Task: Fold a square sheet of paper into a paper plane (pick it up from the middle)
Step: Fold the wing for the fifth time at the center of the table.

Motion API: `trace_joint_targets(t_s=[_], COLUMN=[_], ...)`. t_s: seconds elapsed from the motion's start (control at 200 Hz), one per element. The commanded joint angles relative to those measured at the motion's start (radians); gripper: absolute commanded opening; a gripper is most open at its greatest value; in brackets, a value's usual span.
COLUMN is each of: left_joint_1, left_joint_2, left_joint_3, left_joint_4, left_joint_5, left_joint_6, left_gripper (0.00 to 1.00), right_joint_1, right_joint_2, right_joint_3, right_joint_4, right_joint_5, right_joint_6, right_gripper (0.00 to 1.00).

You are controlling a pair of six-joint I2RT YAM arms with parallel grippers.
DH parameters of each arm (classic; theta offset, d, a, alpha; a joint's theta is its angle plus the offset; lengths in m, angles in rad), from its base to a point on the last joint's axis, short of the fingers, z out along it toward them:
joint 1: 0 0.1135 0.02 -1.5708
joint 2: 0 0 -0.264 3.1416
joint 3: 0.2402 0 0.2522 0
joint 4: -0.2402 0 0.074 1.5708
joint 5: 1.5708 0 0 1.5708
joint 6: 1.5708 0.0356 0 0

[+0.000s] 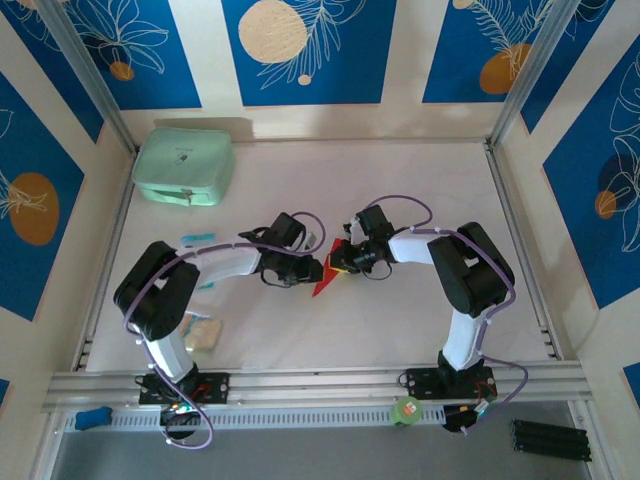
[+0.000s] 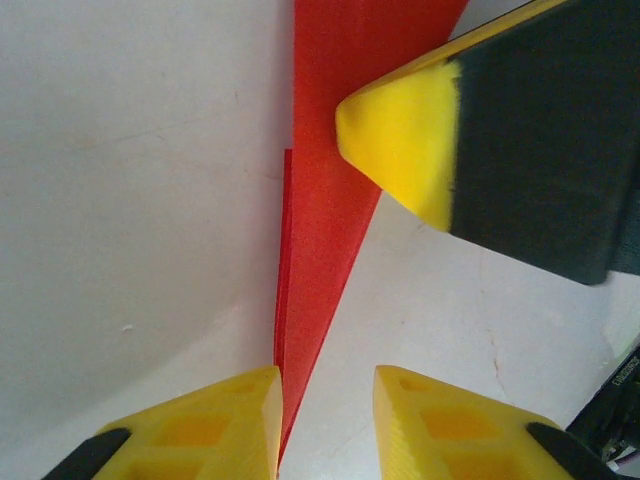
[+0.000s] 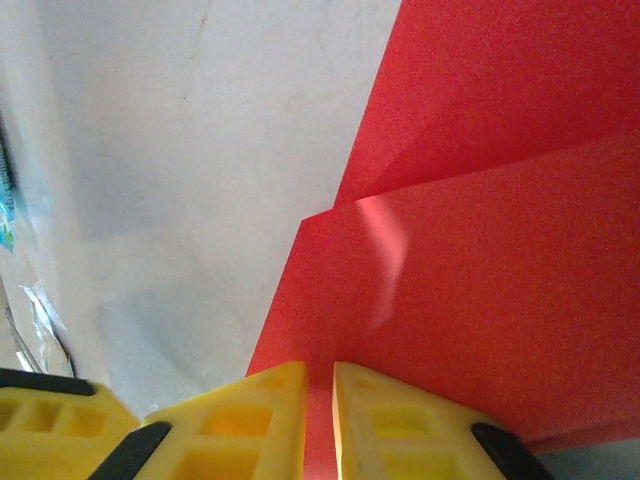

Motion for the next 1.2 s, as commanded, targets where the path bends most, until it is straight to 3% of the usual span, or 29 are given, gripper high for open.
trace_joint_targets(t_s=[0.0,0.17,0.79,1.01,1.196], left_joint_1=[0.003,0.003,0.002,-0.001,-0.01], left_joint_2=[0.031,0.04,0.051,0.009,0.007], left_joint_3=[-0.011,-0.011,-0.015,-0.05,-0.06], left_joint_4=[0.024,0.036,0.074,0.14,0.156], left_joint_5=[0.052,0.074,0.088,0.062,0.052], left_joint_6=[-0.01,-0.012,-0.028,-0.015,0.008], left_gripper=[0.31,0.31,0.09,0.03,0.01], right_joint_1=[0.003,0.003,-0.005,-0.007,0.001], right_joint_2=[-0.016,-0.02,-0.139,-0.284,-0.293], right_joint_3=[0.014,0.012,-0.015,-0.108,-0.088], right_joint_4=[-0.045,-0.037,-0.037,-0.08,-0.183], right_joint_5=[0.015,0.002,0.007,0.168,0.247], right_joint_6=[0.001,0.009,0.056,0.179,0.237], right_gripper=[0.17,0.18,0.22,0.38,0.52])
